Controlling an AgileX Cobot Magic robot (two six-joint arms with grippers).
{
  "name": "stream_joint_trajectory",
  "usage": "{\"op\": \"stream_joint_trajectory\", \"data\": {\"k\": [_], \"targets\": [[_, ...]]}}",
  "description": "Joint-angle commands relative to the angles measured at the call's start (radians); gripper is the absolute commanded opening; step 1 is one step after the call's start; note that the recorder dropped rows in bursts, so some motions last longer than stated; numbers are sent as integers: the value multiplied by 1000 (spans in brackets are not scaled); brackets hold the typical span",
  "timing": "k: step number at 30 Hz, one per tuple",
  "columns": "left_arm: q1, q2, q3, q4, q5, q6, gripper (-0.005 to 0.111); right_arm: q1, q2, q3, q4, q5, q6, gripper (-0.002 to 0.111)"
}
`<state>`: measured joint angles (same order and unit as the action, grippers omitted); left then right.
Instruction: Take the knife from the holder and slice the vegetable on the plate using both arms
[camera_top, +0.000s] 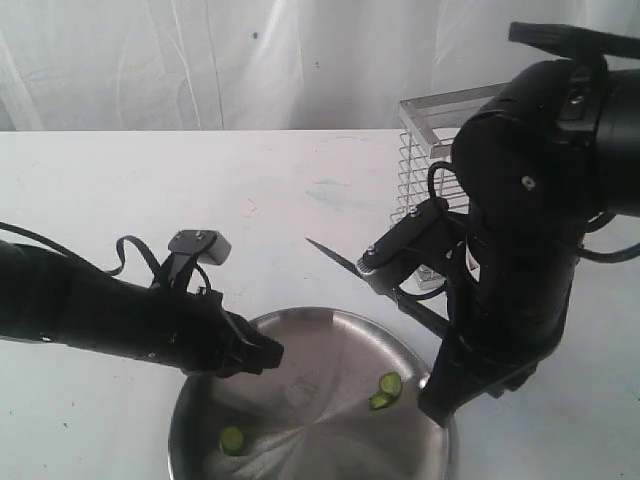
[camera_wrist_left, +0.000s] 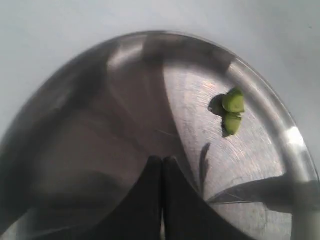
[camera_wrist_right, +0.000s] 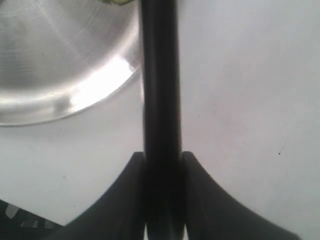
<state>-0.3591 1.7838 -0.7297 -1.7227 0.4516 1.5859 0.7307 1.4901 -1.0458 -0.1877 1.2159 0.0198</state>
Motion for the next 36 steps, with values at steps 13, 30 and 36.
{"op": "stream_joint_trajectory", "data": {"k": [13, 30, 36], "targets": [[21, 110, -119, -22, -245, 23, 0, -57, -155, 0, -25, 5, 65, 0], [114, 113, -297, -22, -329, 153, 0, -57, -153, 0, 15, 5, 65, 0], [138, 46, -294, -22, -66, 120, 0, -57, -81, -2, 224, 5, -38, 0]]}}
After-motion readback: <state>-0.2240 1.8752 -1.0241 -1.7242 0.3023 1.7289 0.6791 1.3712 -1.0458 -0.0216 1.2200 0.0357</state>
